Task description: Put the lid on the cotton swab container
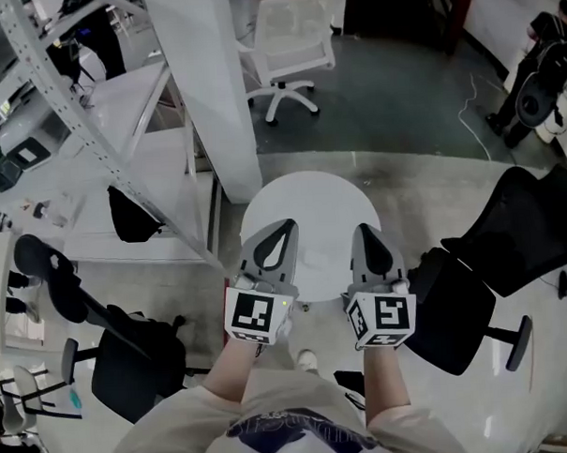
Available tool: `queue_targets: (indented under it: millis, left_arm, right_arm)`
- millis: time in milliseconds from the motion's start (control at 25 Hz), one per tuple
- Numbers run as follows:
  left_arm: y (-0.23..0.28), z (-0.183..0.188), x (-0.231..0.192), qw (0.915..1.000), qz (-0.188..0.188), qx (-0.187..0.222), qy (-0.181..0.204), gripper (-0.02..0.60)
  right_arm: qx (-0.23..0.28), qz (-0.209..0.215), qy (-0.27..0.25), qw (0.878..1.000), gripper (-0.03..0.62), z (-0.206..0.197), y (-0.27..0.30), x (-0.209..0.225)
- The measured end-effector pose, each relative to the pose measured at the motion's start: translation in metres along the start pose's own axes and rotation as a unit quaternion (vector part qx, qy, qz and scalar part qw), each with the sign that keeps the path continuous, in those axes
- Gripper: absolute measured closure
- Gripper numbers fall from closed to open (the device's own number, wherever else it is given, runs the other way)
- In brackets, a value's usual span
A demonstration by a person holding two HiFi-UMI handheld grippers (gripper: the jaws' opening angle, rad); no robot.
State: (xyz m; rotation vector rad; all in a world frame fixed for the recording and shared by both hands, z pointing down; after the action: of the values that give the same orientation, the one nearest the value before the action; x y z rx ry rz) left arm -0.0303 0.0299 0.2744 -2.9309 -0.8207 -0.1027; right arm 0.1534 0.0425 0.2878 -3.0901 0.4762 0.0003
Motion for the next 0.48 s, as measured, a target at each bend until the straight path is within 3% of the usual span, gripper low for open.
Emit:
queue_targets:
  millis: [240, 480]
  left_arm:
    - [-0.014, 0.014, 0.006, 0.9995, 0.025, 0.009, 0.017, 0.581]
    - [-0.022, 0.019, 0.004, 0.9994, 0.014, 0.018, 0.025, 0.581]
  right_arm:
    - [0.004, -0.004, -0.006, 1.0, 0.585, -0.004, -0.009, -0.006]
    - [0.014, -0.026, -0.028, 0.999, 0.585, -0.004, -0.014, -0.018]
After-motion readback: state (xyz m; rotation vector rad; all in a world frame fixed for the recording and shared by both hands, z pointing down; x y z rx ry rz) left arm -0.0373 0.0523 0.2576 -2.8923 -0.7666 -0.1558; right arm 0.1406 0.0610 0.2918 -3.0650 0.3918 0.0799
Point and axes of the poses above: the fingertips, and each gripper's own axes: y forward along the fingers, x to its right, z out of its top, the point moved 8 cm from there along -y, backward along the fingers, and after that the axes turned 1 degree about -y, right-handed, at the moved point
